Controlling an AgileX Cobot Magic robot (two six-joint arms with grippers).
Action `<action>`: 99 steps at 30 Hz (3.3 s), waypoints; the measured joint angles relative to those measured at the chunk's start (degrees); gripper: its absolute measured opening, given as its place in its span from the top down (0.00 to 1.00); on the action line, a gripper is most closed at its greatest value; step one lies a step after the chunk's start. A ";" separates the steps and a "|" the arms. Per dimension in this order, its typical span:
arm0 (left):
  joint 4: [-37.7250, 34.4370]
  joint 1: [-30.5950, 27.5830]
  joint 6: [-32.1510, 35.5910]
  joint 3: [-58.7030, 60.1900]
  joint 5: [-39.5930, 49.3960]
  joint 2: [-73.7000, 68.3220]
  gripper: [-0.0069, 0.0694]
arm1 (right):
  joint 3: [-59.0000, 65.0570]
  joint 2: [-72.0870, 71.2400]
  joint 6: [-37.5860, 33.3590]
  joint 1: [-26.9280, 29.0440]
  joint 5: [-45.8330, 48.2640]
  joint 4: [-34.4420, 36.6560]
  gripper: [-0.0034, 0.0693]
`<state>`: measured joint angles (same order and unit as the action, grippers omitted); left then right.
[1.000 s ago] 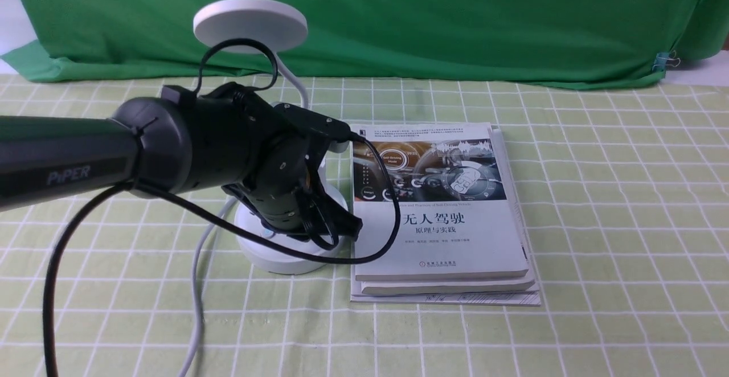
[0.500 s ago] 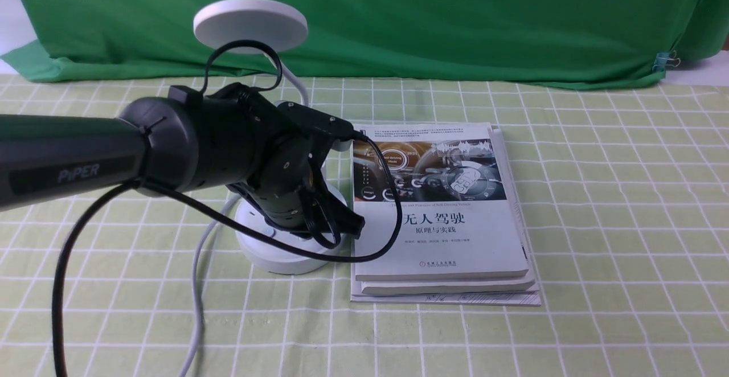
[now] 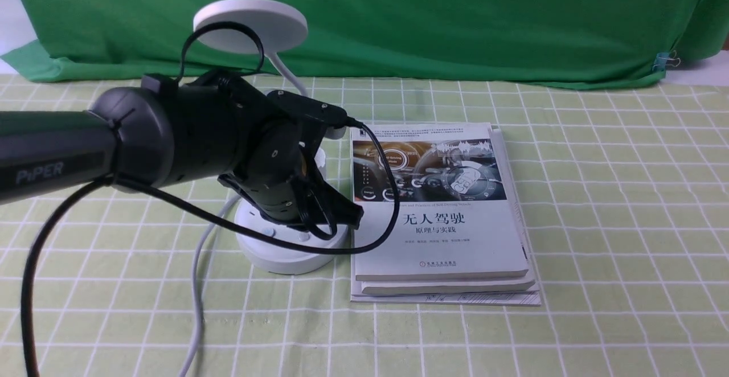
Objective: Turn on the table lamp on the green coffee tablecloth with your hand.
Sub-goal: 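Press the power button on the lamp base to turn the lamp on with the left gripper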
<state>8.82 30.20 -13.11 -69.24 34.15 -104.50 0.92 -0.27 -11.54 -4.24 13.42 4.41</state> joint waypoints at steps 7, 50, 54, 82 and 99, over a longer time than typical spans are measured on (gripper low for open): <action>-2.35 -0.44 0.45 0.00 0.26 -1.35 0.89 | 0.00 0.00 0.00 0.00 0.00 0.00 0.62; -15.91 -6.25 11.71 -4.84 8.21 -7.32 0.89 | 0.00 0.00 0.00 0.00 0.00 0.00 0.62; -15.77 -6.25 11.57 -4.97 8.21 -7.29 0.89 | 0.00 0.00 0.00 0.00 0.00 0.00 0.62; -16.86 -5.00 13.53 12.11 -9.19 10.53 0.89 | 0.00 0.00 0.00 0.00 0.00 0.00 0.62; -1.95 -3.13 2.97 4.70 -6.17 0.53 0.89 | 0.00 0.00 -0.07 0.00 0.00 0.00 0.62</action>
<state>6.87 27.07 -10.15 -64.55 27.98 -103.97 0.92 -0.27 -11.61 -4.24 13.42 4.41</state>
